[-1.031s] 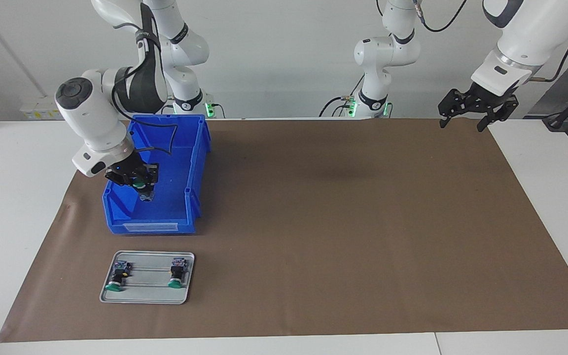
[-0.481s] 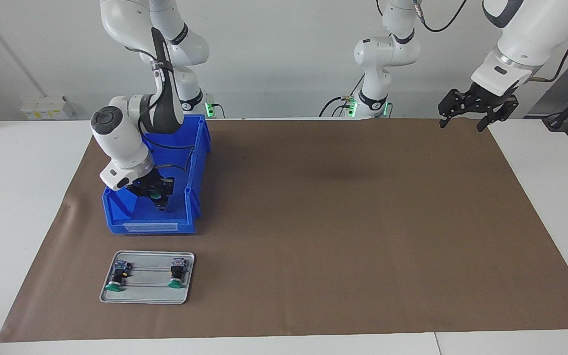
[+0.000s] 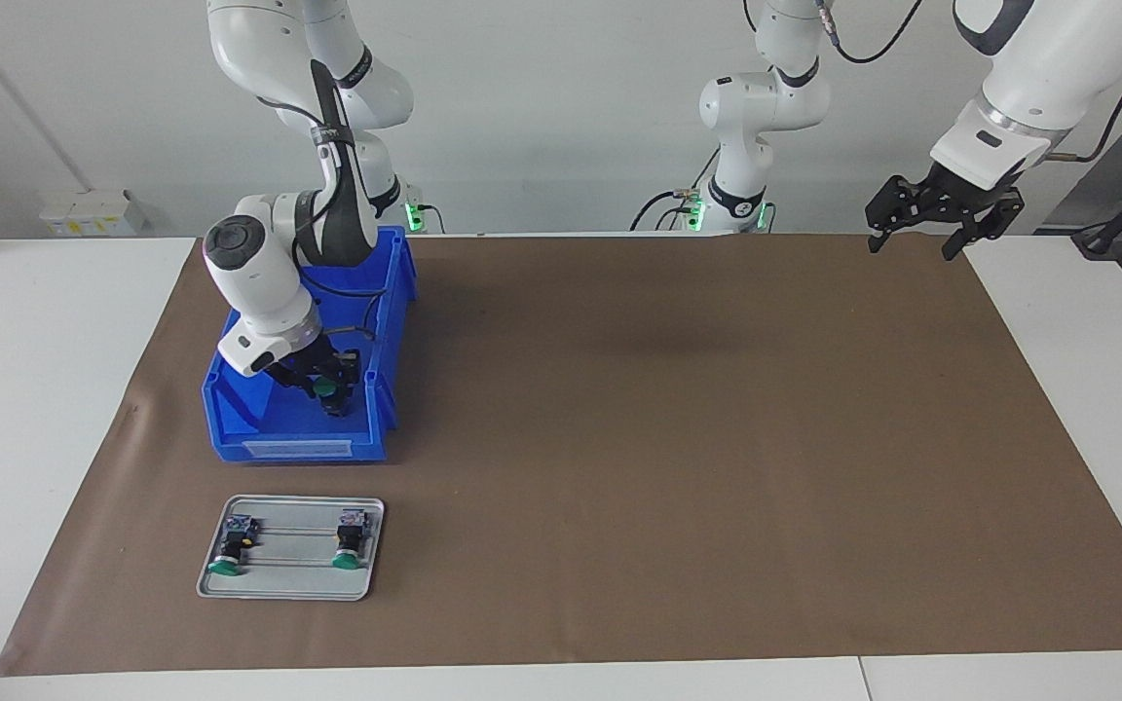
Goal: Place and press button with both arms
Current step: 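Lower the button into the blue bin and open the right gripper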
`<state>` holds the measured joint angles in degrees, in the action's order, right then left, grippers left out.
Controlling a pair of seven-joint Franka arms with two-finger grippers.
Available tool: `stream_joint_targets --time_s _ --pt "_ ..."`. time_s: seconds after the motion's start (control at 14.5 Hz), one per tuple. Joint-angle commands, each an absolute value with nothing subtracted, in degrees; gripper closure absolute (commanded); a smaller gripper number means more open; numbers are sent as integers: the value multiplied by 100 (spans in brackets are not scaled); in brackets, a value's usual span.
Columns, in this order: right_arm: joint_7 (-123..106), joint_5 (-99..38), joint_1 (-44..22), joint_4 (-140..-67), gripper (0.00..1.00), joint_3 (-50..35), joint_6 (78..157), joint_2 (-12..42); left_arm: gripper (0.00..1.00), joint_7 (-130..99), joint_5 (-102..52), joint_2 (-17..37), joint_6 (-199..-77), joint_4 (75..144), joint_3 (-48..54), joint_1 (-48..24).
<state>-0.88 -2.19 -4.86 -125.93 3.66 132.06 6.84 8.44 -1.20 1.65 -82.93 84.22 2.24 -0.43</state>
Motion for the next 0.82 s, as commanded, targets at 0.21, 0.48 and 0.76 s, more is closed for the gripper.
stream_joint_targets --time_s 0.21,0.48,0.76 --pt "236 -325 -475 -12262 0 369 12799 195 0 809 -9 -18 -8411 8648 308 44" --pt "755 -211 -483 -11201 0 378 11606 -158 0 809 -9 -18 -8402 8657 308 44" --pt "817 -19 -387 -9707 0 413 10059 -141 0 809 -9 -18 -8402 8649 308 44"
